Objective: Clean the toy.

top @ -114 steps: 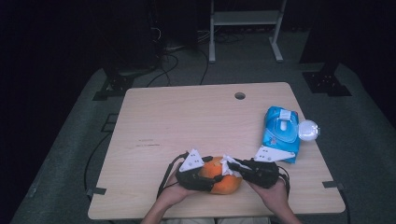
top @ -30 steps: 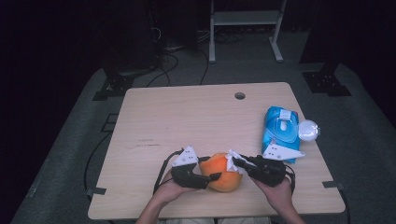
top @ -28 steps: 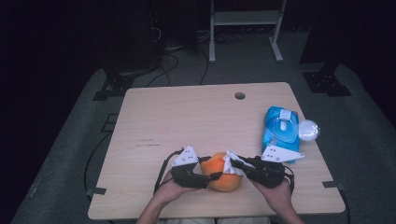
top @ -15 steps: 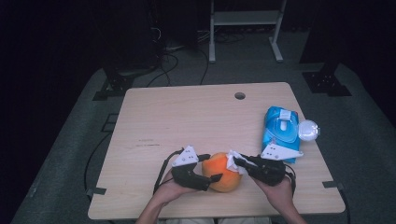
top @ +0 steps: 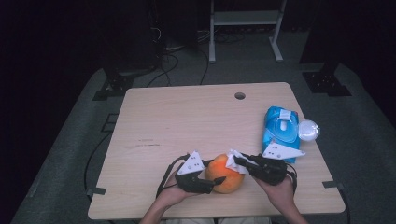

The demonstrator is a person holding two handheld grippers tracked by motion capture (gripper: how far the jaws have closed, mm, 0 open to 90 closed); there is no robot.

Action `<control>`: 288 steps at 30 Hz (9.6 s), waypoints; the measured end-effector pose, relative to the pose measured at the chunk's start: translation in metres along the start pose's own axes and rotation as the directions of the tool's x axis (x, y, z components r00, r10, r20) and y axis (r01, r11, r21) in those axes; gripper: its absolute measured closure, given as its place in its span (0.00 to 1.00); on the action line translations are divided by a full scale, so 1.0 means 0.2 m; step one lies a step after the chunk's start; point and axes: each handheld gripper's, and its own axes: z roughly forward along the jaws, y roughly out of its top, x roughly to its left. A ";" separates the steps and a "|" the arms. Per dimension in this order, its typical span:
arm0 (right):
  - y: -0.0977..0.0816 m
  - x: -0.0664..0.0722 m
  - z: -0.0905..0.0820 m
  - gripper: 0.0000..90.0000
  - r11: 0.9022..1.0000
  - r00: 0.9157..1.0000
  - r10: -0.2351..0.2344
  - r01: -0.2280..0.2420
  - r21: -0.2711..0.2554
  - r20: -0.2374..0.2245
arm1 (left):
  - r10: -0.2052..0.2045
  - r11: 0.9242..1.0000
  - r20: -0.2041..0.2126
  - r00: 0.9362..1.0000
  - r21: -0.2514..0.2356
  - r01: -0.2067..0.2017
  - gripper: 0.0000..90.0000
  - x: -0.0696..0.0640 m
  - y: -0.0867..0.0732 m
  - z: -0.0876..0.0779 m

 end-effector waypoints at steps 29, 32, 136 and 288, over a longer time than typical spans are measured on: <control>-0.02 0.01 0.00 0.89 0.999 0.999 0.016 -0.015 0.035 -0.037 | -0.021 1.000 0.070 0.997 0.013 0.020 0.18 -0.02 -0.05 0.09; 0.00 0.07 0.01 0.89 1.000 0.995 -0.001 0.002 0.012 -0.100 | 0.020 1.000 0.047 0.999 0.013 -0.020 0.28 -0.05 -0.05 0.10; -0.18 -0.08 -0.04 0.88 0.968 0.989 -0.012 0.048 0.246 -0.144 | -0.030 0.991 0.099 0.995 0.135 0.016 0.25 0.01 -0.06 0.06; -0.10 -0.08 -0.02 0.89 0.958 0.987 -0.104 0.133 0.256 -0.123 | -0.089 0.988 -0.064 0.994 0.122 0.096 0.34 -0.10 -0.20 -0.07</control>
